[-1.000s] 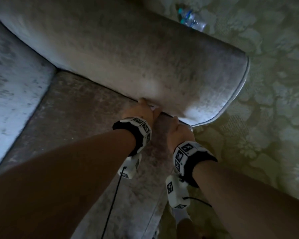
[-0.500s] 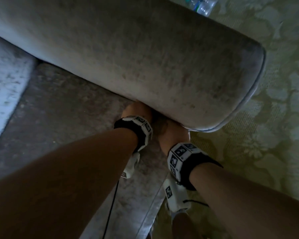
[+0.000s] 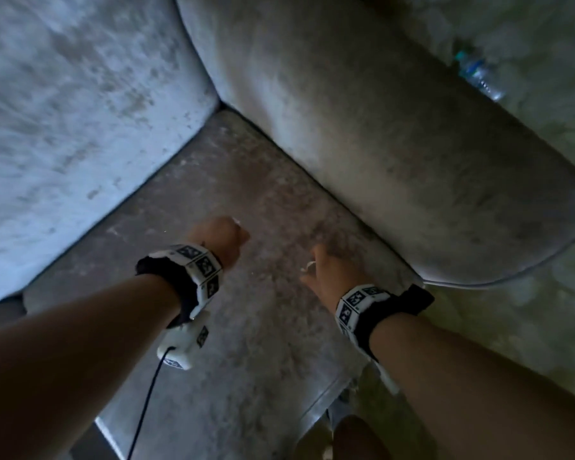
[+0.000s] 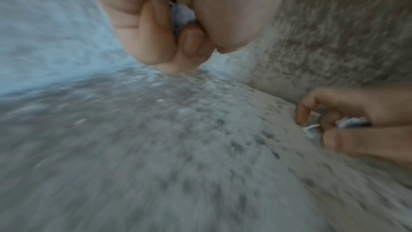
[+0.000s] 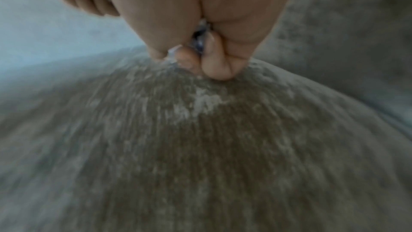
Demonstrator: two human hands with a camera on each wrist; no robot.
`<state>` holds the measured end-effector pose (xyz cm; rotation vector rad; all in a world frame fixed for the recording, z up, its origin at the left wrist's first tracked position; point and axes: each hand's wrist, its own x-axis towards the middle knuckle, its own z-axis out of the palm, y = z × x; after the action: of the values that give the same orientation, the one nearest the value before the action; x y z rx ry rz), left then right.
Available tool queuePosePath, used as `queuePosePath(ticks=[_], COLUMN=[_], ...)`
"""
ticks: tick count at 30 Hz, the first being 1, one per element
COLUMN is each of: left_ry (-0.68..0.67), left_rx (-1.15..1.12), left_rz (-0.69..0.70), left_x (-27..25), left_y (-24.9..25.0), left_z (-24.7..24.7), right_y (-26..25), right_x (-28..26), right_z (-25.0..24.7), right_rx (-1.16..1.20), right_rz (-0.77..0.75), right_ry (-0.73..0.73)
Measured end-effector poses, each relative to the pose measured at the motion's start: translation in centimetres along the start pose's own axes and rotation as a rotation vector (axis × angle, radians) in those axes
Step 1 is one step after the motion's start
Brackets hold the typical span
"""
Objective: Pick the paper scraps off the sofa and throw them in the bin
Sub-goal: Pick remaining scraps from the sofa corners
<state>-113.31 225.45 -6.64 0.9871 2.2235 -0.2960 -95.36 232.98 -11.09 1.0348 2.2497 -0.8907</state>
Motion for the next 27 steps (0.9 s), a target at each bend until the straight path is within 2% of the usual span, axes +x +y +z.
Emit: queuePosePath(ticks=[2, 7, 12, 15, 18, 23, 27], left_ry=[0.011, -0.039, -0.052, 0.013, 0.092, 0.084, 0.11], left_rx=[-0.074, -0.098, -0.215, -0.303, -0.483, -0.673, -0.917], left_rz=[-0.046, -0.121, -0.289, -0.391, -0.523, -0.783, -1.006], left_x=[-1.4, -5.7, -10.4, -13.7, -18.2, -27.8, -35.9], left_y=[-1.1, -2.3, -4.9, -6.7, -8.2, -12.1, -15.5], left_z=[1.0, 4.4, 8.3, 10.3, 12.2, 17.0, 24.5], right_y=[-0.2, -1.2, -4.5, -7.6, -11.9, -19.8, -24.0], right_x=[0.3, 0.2, -2.6, -4.1, -6.7, -13.7, -20.8], right_z=[0.4, 0.2, 1.1, 3.5, 6.6, 14.6, 22.5], right_rx=[-0.075, -0.195, -0.232, -0.243, -0.308, -0.425, -0.475], right_rz=[-0.008, -0.083, -0.322, -0.474, -0.645, -0.855, -1.012], right_ry=[-0.055, -0.04, -0.169, -0.224, -0.305, -0.46, -0.589])
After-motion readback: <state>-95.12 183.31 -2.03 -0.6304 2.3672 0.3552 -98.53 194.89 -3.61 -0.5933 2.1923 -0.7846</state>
